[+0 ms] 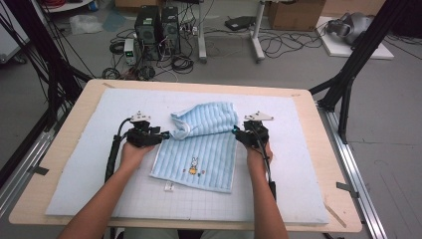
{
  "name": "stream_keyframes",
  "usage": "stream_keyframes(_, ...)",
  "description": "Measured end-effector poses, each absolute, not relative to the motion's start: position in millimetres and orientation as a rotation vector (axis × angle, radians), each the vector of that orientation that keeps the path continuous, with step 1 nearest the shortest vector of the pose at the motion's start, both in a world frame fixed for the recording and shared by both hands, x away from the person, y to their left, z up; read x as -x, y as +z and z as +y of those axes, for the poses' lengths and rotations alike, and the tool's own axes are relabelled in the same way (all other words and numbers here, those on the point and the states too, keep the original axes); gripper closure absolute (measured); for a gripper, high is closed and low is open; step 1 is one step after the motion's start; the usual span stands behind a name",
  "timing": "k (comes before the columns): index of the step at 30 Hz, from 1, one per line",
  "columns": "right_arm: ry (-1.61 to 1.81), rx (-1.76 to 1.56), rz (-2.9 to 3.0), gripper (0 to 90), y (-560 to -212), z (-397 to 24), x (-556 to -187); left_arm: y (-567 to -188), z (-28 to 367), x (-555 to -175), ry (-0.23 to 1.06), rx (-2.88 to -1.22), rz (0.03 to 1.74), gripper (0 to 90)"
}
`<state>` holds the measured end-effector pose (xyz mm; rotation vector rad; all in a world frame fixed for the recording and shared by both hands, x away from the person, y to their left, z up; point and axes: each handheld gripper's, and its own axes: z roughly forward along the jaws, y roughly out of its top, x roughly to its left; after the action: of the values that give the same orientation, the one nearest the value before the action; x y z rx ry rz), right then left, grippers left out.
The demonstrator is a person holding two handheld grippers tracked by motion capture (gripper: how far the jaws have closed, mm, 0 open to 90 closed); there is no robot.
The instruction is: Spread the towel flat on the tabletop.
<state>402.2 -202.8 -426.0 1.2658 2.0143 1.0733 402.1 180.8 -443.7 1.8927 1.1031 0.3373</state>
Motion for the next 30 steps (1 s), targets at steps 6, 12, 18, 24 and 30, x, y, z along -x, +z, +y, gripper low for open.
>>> stream_keyframes(6, 1.096, -1.202, 2.087, 47.6, -418.8, -202.8, -375.2, -439.7, 182.6, -380.2, 0.337, -1.922, 1.028, 47.0)
stream_keyframes(12, 1.102, -1.15, 2.155, 37.6, -428.2, -203.9, -347.2, -442.5, 188.5, -364.2, 0.322, -1.891, 1.003, 46.3)
stream_keyframes(18, 1.115, -1.134, 2.2, 27.8, -432.7, -202.3, -328.7, -445.6, 195.7, -351.3, 0.329, -1.869, 1.051, 31.2)
stream_keyframes(24, 1.121, -1.18, 2.242, 11.6, -441.5, -201.3, -309.6, -449.4, 197.9, -332.0, 0.341, -1.882, 1.021, 25.8)
stream_keyframes(30, 1.138, -1.178, 2.296, 14.9, -446.1, -195.4, -290.5, -449.0, 204.0, -316.5, 0.328, -1.868, 1.012, 30.3)
